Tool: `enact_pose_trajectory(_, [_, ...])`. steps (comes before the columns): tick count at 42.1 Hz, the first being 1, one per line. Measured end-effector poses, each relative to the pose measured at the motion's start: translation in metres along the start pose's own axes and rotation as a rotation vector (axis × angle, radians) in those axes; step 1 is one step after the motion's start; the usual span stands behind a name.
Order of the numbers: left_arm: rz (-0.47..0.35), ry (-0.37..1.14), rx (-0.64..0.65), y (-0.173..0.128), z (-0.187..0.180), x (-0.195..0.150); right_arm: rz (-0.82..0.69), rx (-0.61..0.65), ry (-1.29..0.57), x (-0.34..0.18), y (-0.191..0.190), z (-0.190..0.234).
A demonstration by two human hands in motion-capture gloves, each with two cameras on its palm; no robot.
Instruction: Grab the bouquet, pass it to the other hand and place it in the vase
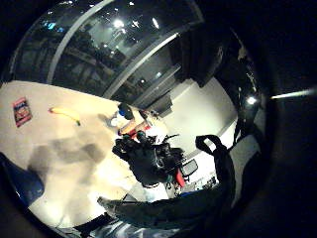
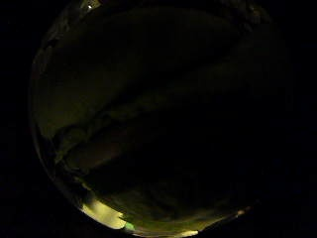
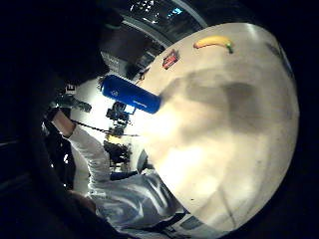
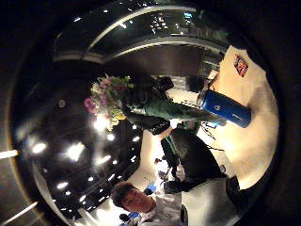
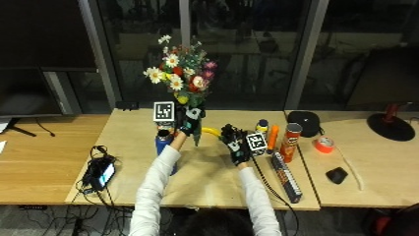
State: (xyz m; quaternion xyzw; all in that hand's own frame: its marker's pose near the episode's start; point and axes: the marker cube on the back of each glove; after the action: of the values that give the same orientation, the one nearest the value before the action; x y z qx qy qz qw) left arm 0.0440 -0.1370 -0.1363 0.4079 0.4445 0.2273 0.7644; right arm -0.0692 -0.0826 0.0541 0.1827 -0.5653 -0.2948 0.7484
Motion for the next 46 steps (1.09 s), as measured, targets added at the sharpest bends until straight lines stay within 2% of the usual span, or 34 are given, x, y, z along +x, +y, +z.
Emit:
enact_pose_trajectory(3, [-0.014, 0.008, 0.007, -0.015, -0.015, 0.015, 0.153, 0.040, -0.032, -0.017, 0.014, 0.000])
enact_pose_trajectory(4, [-0.044, 0.007, 0.012, -0.018, -0.020, 0.019, 0.188, 0.055, 0.009, -0.016, 0.016, -0.002])
enact_pose_trajectory(7, [-0.223, 0.045, 0.028, -0.026, -0.034, 0.040, 0.265, 0.089, 0.085, -0.007, 0.018, -0.008])
enact_pose_trajectory(9, [-0.272, 0.054, 0.045, -0.033, -0.046, 0.052, 0.246, 0.086, 0.037, -0.011, 0.018, -0.007])
enact_pose_trajectory(13, [-0.234, -0.026, 0.091, -0.051, -0.073, 0.062, 0.168, 0.064, -0.083, -0.021, 0.019, -0.004])
enact_pose_trajectory(17, [-0.209, -0.124, 0.118, -0.061, -0.094, 0.067, 0.312, 0.111, 0.045, -0.004, 0.023, -0.010])
enact_pose_trajectory(20, [-0.189, -0.163, 0.129, -0.066, -0.105, 0.067, 0.289, 0.108, 0.003, -0.008, 0.024, -0.008])
enact_pose_trajectory(23, [-0.183, -0.174, 0.137, -0.068, -0.114, 0.066, 0.280, 0.110, 0.010, -0.008, 0.024, -0.008])
enact_pose_trajectory(27, [-0.235, -0.139, 0.158, -0.068, -0.123, 0.065, 0.356, 0.148, 0.116, 0.005, 0.024, -0.015])
enact_pose_trajectory(32, [-0.222, -0.172, 0.179, -0.070, -0.134, 0.051, 0.273, 0.121, -0.061, -0.017, 0.020, -0.010])
enact_pose_trajectory(35, [-0.233, -0.192, 0.181, -0.069, -0.139, 0.049, 0.299, 0.131, -0.034, -0.013, 0.020, -0.013])
enact_pose_trajectory(38, [-0.174, -0.181, 0.180, -0.071, -0.141, 0.046, 0.352, 0.153, 0.067, 0.001, 0.021, -0.019])
enact_pose_trajectory(40, [-0.138, -0.167, 0.181, -0.072, -0.142, 0.045, 0.313, 0.152, 0.076, 0.002, 0.020, -0.020])
enact_pose_trajectory(44, [-0.243, -0.179, 0.182, -0.065, -0.143, 0.037, 0.223, 0.152, 0.038, -0.004, 0.016, -0.020])
enact_pose_trajectory(46, [-0.256, -0.176, 0.185, -0.062, -0.144, 0.031, 0.205, 0.150, 0.015, -0.007, 0.015, -0.019])
